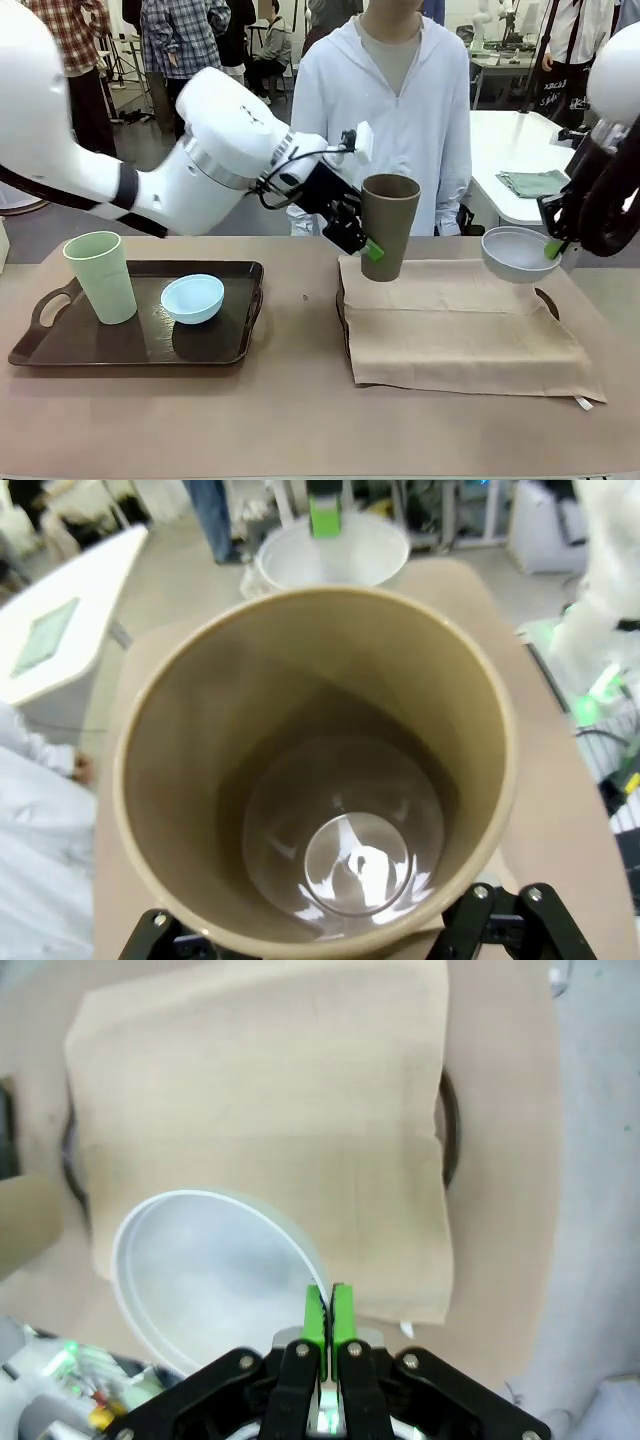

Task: Set up a tray with a mat and arrange the tableware.
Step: Place the Picnic Bowl and Reusable plastic cup back onto the Handle tray in front of the human's position.

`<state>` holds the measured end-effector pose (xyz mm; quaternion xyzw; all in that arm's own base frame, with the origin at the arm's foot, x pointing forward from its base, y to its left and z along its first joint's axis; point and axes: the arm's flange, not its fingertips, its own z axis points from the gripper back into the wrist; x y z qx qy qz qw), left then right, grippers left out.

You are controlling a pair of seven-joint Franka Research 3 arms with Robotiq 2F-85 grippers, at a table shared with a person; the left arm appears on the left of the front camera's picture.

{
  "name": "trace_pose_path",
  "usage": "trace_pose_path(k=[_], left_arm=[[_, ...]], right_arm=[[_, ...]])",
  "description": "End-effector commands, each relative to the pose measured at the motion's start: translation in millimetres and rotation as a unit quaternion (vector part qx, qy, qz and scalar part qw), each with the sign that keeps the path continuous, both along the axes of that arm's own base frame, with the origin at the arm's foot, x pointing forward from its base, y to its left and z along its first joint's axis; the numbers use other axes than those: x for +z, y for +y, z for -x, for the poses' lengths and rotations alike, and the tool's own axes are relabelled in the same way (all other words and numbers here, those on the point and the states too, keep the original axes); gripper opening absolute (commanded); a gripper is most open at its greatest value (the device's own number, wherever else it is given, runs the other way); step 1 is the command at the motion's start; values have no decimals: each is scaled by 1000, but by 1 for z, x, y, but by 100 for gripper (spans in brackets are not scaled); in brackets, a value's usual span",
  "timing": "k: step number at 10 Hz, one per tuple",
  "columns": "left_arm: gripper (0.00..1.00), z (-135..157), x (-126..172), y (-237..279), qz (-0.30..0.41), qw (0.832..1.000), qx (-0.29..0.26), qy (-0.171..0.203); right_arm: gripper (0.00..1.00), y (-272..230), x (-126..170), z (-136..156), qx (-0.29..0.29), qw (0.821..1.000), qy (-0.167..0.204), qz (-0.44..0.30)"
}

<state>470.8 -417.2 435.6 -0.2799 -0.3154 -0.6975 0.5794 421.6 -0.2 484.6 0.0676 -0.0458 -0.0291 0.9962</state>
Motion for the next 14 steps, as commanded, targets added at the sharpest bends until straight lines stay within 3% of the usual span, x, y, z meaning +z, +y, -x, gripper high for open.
trace_pose_path(k=[1, 5, 14], left_arm=[[82, -22, -14, -19, 45, 999, -11, -6], [82, -51, -56, -43, 41, 999, -16, 3], [82, -58, -102, -58, 9, 999, -35, -26]], right_arm=[[4, 2, -24, -31, -12, 1000, 13, -13], [4, 8, -82, -72, -2, 1000, 22, -5], [4, 5, -130, -83, 2, 1000, 29, 5]])
